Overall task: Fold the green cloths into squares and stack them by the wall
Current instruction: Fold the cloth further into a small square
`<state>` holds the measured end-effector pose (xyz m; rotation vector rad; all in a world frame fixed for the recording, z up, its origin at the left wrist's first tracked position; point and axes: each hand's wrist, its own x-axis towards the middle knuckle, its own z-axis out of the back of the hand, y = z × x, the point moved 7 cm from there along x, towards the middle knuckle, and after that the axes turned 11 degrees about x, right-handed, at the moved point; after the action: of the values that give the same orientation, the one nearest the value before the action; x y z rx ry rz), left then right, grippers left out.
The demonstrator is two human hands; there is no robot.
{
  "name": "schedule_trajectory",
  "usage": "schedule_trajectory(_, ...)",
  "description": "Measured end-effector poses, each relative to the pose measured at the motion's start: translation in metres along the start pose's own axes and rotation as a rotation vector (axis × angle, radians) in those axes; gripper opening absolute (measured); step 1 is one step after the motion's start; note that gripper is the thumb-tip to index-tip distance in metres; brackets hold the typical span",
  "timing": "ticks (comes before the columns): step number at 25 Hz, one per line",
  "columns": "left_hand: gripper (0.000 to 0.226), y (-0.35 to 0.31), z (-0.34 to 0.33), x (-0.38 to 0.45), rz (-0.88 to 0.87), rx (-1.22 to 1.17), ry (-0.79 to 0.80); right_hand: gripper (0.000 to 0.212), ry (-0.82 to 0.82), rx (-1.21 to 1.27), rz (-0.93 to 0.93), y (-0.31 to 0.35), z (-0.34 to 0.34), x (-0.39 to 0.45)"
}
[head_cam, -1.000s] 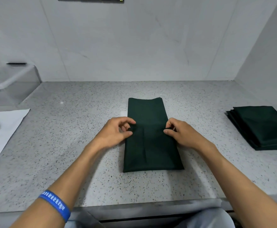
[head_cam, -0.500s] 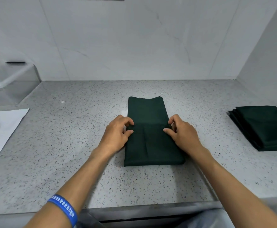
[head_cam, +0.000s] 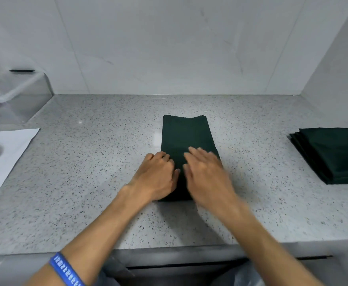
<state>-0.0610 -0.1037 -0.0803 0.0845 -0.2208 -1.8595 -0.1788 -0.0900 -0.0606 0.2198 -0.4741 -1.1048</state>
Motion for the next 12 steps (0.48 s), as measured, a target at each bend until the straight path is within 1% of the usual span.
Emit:
schedule_trajectory(1,0.049,-0.008,-0.007,-0.005,0.029,-0.005,0.057,0.050,0.053,0.060,-0.056,0.005,-0.019,-0.009)
schedule_trajectory(2,0.055,-0.013,-0.017,-0.011,0.059,-0.038,0.110,0.059,0.092,0.051,-0.111,0.003,-0.033,-0.018)
schedule_trajectory(4,0.061,-0.015,-0.029,-0.020,0.111,-0.141,0.127,0.070,0.099,-0.045,-0.167,-0.008,-0.043,-0.032)
schedule_trajectory(6,0.065,-0.014,-0.033,-0.022,0.117,-0.198,0.113,0.071,0.171,-0.093,-0.209,-0.020,-0.042,-0.041)
schedule_trajectory(9,0.067,-0.012,-0.033,-0.022,0.107,-0.164,0.115,0.071,0.265,-0.127,-0.262,-0.041,-0.029,-0.041)
schedule_trajectory(10,0.067,-0.011,-0.033,-0.022,0.103,-0.148,0.112,0.070,0.275,-0.163,-0.253,-0.051,-0.022,-0.036)
schedule_trajectory(12,0.065,-0.012,-0.033,-0.022,0.086,-0.113,0.104,0.078,0.238,-0.239,-0.149,-0.068,-0.012,-0.025)
